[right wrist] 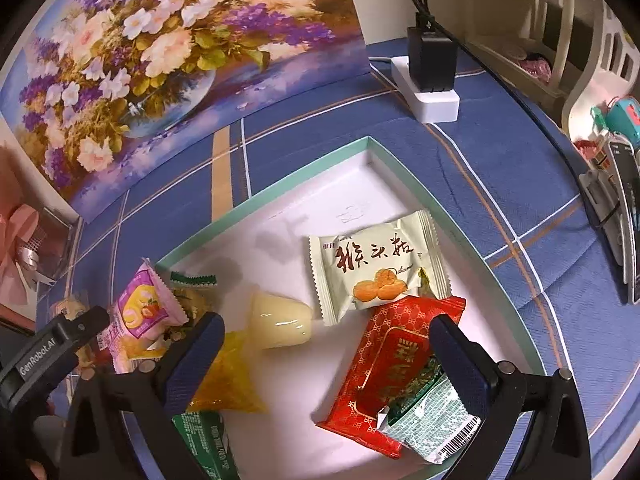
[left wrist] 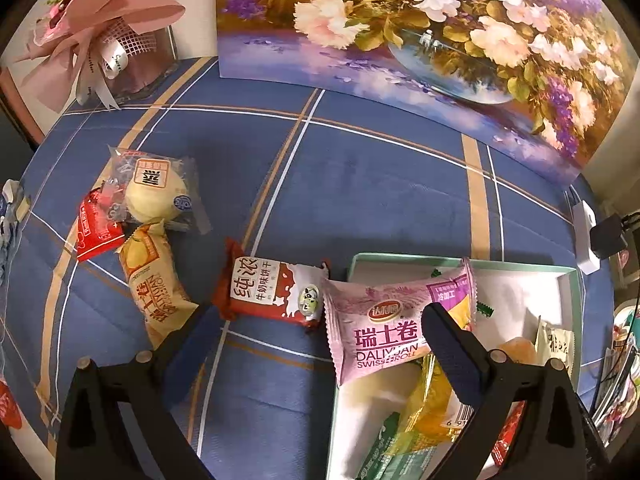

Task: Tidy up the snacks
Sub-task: 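Move both tools back over the remaining snack pile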

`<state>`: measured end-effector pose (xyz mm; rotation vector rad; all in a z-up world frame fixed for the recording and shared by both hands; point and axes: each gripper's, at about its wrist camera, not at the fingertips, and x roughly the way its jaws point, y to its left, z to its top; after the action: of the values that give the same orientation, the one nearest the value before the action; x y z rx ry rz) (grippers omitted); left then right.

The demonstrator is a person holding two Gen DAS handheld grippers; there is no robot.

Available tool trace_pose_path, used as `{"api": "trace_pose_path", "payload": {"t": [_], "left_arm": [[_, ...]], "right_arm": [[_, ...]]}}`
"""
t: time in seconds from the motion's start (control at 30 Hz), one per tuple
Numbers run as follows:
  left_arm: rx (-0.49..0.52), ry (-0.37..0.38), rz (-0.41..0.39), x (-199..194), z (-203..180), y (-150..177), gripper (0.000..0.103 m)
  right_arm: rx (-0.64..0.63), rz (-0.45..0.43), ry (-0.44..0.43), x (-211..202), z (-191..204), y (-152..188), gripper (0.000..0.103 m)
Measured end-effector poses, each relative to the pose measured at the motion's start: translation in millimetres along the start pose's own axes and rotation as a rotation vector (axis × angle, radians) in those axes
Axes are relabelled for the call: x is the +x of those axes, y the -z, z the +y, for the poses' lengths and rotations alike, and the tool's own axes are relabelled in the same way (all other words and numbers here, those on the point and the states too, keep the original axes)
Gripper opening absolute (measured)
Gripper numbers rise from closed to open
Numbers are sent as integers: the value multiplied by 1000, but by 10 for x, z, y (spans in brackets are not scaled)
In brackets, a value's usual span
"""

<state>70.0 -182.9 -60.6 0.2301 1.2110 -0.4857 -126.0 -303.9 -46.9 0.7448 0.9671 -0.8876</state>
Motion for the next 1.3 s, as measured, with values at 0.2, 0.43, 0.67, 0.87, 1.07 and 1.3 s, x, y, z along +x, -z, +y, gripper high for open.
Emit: {"api": "trace_pose_path", "payload": {"t": [0.2,0.43,0.67,0.87,1.07,1.3], "left_arm": [[-9,8,11,-29,24,9,101],[-1,-28,-8,-171,89,43,101],[-21,-57,-28,-360,245,73,101],[-35,-57,-35,-488,367,134,101],[-26,-88,-48,-609,463,254,101],[-47,-79,-60,-809,612,391,101]], "right_arm": [[-7,4,14,-11,46,24,103],[-1,9,4,-70,94,103,103],[-32,1,5,-153,184,212,103],[-42,3,-9,-230,247,306,103],[-52,4,8,-311,336,381,103],[-78,-7,17,-440,474,514,103]]}}
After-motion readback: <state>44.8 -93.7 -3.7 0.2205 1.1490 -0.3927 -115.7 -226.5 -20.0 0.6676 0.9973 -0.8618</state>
